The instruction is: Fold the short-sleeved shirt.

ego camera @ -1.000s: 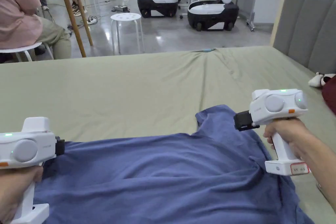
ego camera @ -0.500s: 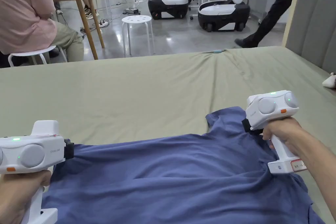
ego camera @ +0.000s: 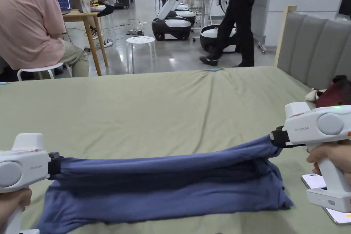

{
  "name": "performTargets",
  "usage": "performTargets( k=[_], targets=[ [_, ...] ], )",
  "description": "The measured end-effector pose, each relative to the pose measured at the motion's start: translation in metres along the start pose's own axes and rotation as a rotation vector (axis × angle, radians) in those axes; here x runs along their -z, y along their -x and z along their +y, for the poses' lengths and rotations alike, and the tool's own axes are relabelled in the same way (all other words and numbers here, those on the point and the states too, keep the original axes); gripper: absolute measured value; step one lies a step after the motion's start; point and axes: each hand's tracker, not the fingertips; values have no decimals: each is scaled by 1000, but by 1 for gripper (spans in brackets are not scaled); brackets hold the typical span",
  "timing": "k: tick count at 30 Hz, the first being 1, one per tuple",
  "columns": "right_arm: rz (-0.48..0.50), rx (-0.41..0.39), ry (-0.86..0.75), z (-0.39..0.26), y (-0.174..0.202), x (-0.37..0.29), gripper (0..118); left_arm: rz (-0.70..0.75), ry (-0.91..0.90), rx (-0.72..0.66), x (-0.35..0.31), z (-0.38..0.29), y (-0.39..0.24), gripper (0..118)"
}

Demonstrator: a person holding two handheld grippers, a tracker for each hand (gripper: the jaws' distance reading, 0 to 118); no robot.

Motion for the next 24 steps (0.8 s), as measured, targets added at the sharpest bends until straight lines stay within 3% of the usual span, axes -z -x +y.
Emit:
performTargets(
  k=[5,10,14,16,17,18,19,20,21,22,24],
  targets=[
    [-1,-27,74,-62,14,-3,0,-5,79,-34,-7,-51,5,2],
    [-25,-39,248,-98,3,53,0,27,179,30,15,-86,-8,2],
    [-11,-21,233,-105,4,67,2,31,187,-12,23,-93,-10,2],
    [-14,-22,230,-101,3,61,10,36,180,-44,22,-90,-10,6],
    [-7,-27,223,-98,3,58,20,35,175,-48,20,-88,-9,14],
    [12,-37,201,-96,4,56,37,33,172,-43,17,-84,-9,30],
    [-1,-40,168,-94,6,54,76,21,165,-32,14,-82,-9,68],
    [-50,-49,149,-92,8,49,107,24,163,-18,13,-79,-10,97],
    [-88,-59,149,-91,10,48,118,30,163,-10,11,-78,-11,118],
    [-104,-68,100,-87,11,43,109,34,119,10,4,-72,-12,110],
    [-110,-46,117,-85,18,40,107,36,118,-23,-2,-63,-12,109]
  ],
)
